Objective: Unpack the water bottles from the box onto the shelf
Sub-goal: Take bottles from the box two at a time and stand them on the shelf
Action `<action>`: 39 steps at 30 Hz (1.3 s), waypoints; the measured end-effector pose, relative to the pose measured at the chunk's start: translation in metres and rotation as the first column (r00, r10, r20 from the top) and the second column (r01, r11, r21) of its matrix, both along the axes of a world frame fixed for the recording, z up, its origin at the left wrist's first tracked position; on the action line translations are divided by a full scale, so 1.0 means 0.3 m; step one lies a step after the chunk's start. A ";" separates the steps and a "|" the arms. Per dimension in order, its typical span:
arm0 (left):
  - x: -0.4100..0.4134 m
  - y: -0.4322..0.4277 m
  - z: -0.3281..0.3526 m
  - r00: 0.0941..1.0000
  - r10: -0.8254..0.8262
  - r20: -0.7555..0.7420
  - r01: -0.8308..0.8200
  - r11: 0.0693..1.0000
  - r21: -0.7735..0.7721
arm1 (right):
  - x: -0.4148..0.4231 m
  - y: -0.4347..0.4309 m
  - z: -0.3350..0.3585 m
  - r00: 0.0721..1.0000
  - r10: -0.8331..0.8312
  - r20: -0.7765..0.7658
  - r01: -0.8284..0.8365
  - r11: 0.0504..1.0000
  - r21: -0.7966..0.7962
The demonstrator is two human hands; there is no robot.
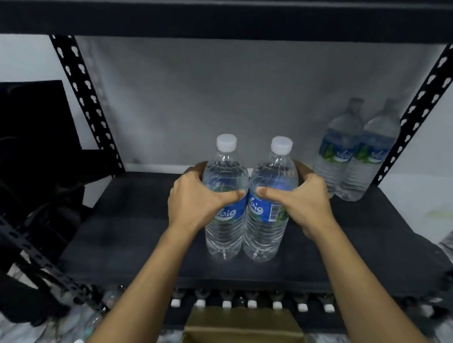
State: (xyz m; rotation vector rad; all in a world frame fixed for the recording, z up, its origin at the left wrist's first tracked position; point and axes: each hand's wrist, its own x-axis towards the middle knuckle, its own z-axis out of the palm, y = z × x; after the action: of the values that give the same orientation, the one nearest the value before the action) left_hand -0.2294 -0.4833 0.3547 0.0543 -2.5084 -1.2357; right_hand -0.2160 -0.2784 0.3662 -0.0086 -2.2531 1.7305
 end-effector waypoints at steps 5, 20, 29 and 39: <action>0.003 0.000 -0.002 0.998 -0.059 -0.003 0.059 0.998 0.006 | -0.001 0.009 -0.021 0.997 0.077 0.000 -0.077 0.997 0.024; 0.081 -0.002 -0.506 0.972 -0.228 0.054 0.187 0.894 0.406 | 0.076 -0.051 -0.528 0.994 -0.101 0.044 0.104 0.992 -0.075; 0.075 -0.003 -0.582 0.981 -0.183 0.068 0.144 0.914 0.380 | 0.048 -0.049 -0.615 0.986 -0.151 0.070 0.152 0.988 -0.013; 0.074 -0.004 -0.589 0.983 -0.170 0.071 0.129 0.908 0.398 | 0.059 -0.016 -0.629 0.988 -0.105 0.116 0.113 0.992 -0.062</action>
State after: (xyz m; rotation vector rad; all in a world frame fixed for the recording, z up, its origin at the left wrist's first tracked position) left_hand -0.2073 -0.4846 0.1779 0.0235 -2.3429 -1.8302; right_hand -0.1983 -0.2831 0.1774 -0.2460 -2.2240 1.7892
